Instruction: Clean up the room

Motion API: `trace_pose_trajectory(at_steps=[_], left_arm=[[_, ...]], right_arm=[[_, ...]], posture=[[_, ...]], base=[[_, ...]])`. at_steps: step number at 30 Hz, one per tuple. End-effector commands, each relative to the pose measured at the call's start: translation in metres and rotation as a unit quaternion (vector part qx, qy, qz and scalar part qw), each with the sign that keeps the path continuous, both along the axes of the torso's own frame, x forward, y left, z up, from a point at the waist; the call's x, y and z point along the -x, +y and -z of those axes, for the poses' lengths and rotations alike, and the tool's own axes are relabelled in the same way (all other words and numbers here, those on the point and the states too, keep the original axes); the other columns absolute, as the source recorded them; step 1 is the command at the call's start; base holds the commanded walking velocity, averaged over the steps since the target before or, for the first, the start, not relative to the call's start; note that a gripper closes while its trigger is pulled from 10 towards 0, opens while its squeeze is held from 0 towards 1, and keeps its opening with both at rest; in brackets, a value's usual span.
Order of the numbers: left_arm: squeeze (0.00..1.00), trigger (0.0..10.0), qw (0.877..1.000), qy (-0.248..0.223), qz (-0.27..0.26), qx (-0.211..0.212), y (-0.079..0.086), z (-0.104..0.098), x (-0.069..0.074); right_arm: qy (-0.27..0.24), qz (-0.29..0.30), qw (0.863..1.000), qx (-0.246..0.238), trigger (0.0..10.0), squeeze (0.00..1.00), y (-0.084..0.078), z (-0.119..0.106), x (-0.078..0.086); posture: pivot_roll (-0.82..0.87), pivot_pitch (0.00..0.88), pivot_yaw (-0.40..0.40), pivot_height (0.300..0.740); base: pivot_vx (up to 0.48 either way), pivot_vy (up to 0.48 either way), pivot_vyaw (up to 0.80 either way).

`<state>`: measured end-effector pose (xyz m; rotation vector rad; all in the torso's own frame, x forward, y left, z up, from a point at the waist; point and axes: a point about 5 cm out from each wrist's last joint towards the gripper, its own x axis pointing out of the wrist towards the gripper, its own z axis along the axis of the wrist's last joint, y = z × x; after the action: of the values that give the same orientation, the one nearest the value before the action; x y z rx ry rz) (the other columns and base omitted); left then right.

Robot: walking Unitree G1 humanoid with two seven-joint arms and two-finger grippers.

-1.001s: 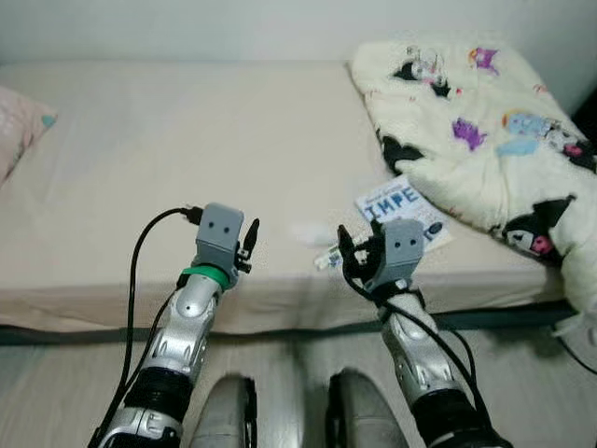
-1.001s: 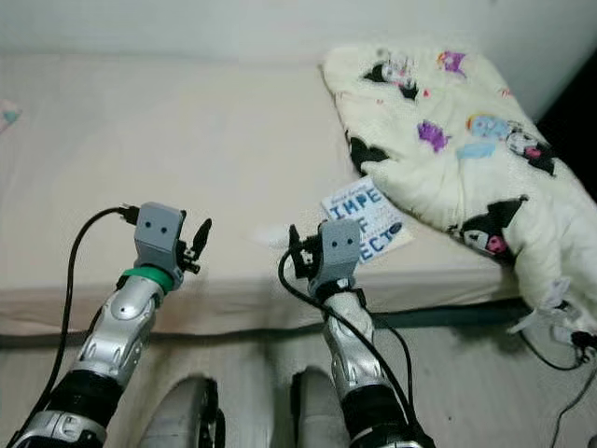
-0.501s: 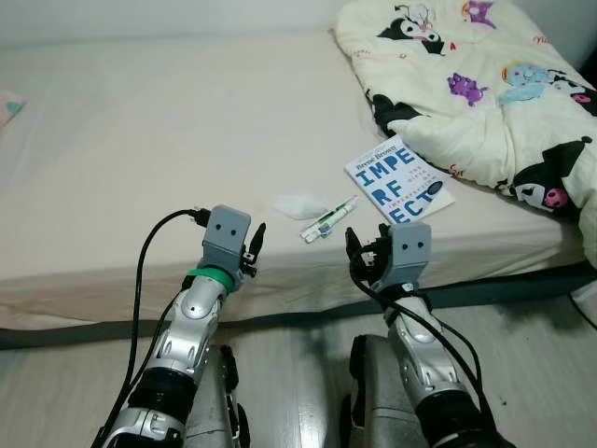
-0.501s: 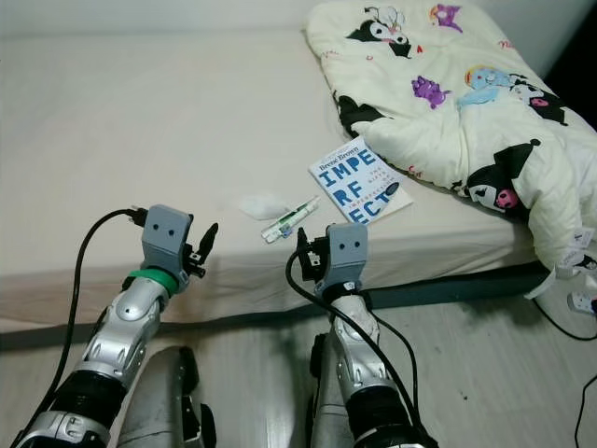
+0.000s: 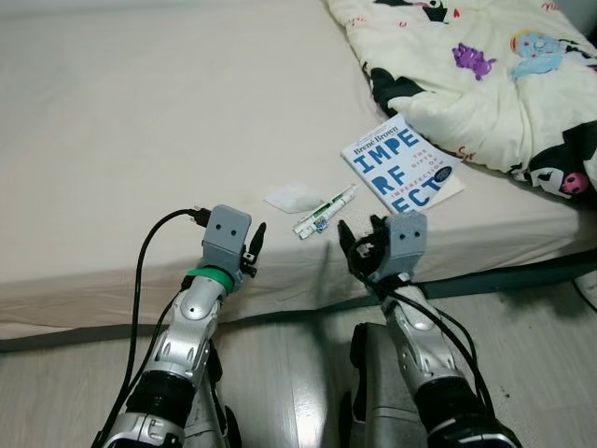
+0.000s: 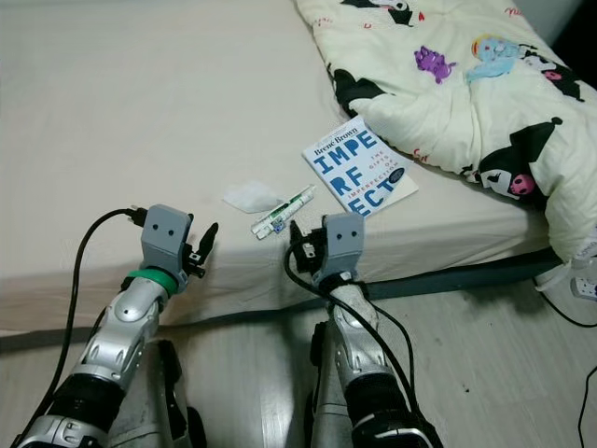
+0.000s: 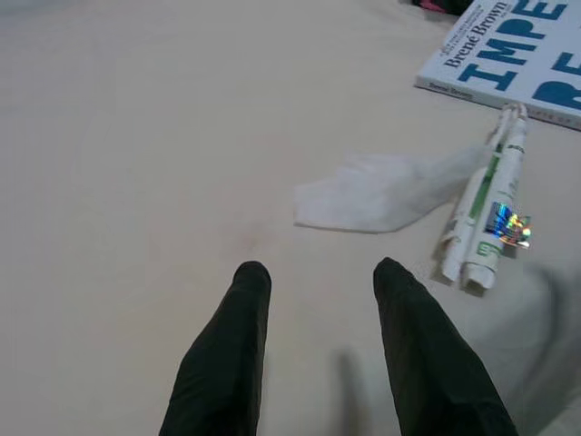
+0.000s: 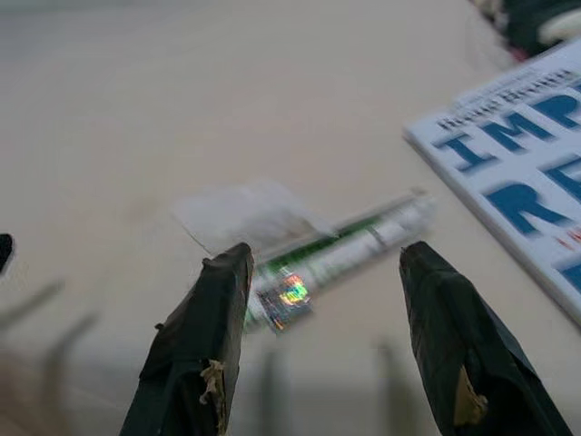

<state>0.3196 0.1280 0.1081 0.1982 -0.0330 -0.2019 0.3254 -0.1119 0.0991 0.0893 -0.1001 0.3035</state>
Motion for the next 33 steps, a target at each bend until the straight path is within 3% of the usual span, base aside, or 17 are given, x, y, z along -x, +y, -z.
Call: trace_pose_trajectory(at_steps=[1,6,7,9,10,13,16,20,21,22,28,29,33], left_arm=[[0.0,10.0,1.0,0.008,-0.005,-0.006,0.004,0.004,0.004],[0.0,10.0,1.0,-0.011,0.004,-0.013,0.003,-0.008,0.006],[0.0,10.0,1.0,-0.017,0.009,-0.014,0.002,-0.013,0.007],[0.0,10.0,1.0,-0.017,0.009,-0.014,0.002,-0.013,0.007],[0.0,10.0,0.999,-0.024,0.014,-0.015,0.001,-0.018,0.009],[0.0,10.0,0.999,-0.029,0.017,-0.015,0.0,-0.021,0.012],[0.0,10.0,0.999,-0.037,0.02,-0.016,0.001,-0.03,0.019],[0.0,10.0,0.999,-0.038,0.019,-0.017,0.002,-0.032,0.021],[0.0,10.0,0.999,-0.038,0.019,-0.018,0.003,-0.034,0.022],[0.0,10.0,0.999,-0.039,0.018,-0.018,0.003,-0.035,0.023],[0.0,10.0,0.999,-0.04,0.017,-0.019,0.004,-0.039,0.027],[0.0,10.0,0.999,-0.036,0.017,-0.02,0.005,-0.042,0.031],[0.0,10.0,0.999,-0.033,0.016,-0.021,0.006,-0.043,0.033]], right_arm=[[0.019,-0.006,1.0,-0.01,10.0,0.0,0.002,0.006,0.0],[0.044,0.018,0.998,-0.044,10.0,0.0,-0.001,0.002,-0.015],[0.062,0.03,0.996,-0.057,10.0,0.5,-0.003,0.003,-0.02],[0.062,0.03,0.996,-0.057,10.0,0.5,-0.003,0.003,-0.02],[0.088,0.042,0.993,-0.074,10.0,1.0,-0.005,0.006,-0.025],[0.105,0.047,0.989,-0.088,10.0,1.0,-0.006,0.007,-0.027],[0.142,0.057,0.977,-0.149,10.0,1.0,-0.009,0.004,-0.037],[0.15,0.053,0.974,-0.162,10.0,1.0,-0.009,0.002,-0.04],[0.154,0.049,0.971,-0.173,10.0,0.84,-0.008,0.0,-0.042],[0.154,0.042,0.97,-0.185,10.0,0.0,-0.007,-0.003,-0.044],[0.155,0.026,0.964,-0.214,10.0,0.0,-0.004,-0.008,-0.047],[0.17,0.016,0.957,-0.233,10.0,0.0,-0.001,-0.008,-0.05],[0.18,0.015,0.951,-0.249,10.0,0.0,0.0,-0.008,-0.051]], posture=[[0.03,0.118,0.037,0.535],[0.07,0.152,0.038,0.535],[0.08,0.161,0.038,0.535],[0.08,0.161,0.038,0.535],[0.09,0.175,0.039,0.535],[0.1,0.187,0.038,0.535],[0.12,0.221,0.037,0.535],[0.13,0.234,0.037,0.535],[0.13,0.242,0.037,0.535],[0.15,0.256,0.041,0.535],[0.16,0.272,0.046,0.535],[0.17,0.292,0.047,0.535],[0.17,0.302,0.047,0.535]], base=[[0.0,0.0,0.0],[0.0,0.0,0.0],[0.0,0.0,0.0],[0.0,0.0,0.0],[0.0,0.0,0.0],[0.0,0.0,0.0],[0.0,0.0,0.0],[0.0,0.0,0.0],[0.0,0.0,0.0],[0.0,0.0,0.0],[0.0,0.0,0.0],[0.0,0.0,0.0],[0.0,0.0,0.0]])
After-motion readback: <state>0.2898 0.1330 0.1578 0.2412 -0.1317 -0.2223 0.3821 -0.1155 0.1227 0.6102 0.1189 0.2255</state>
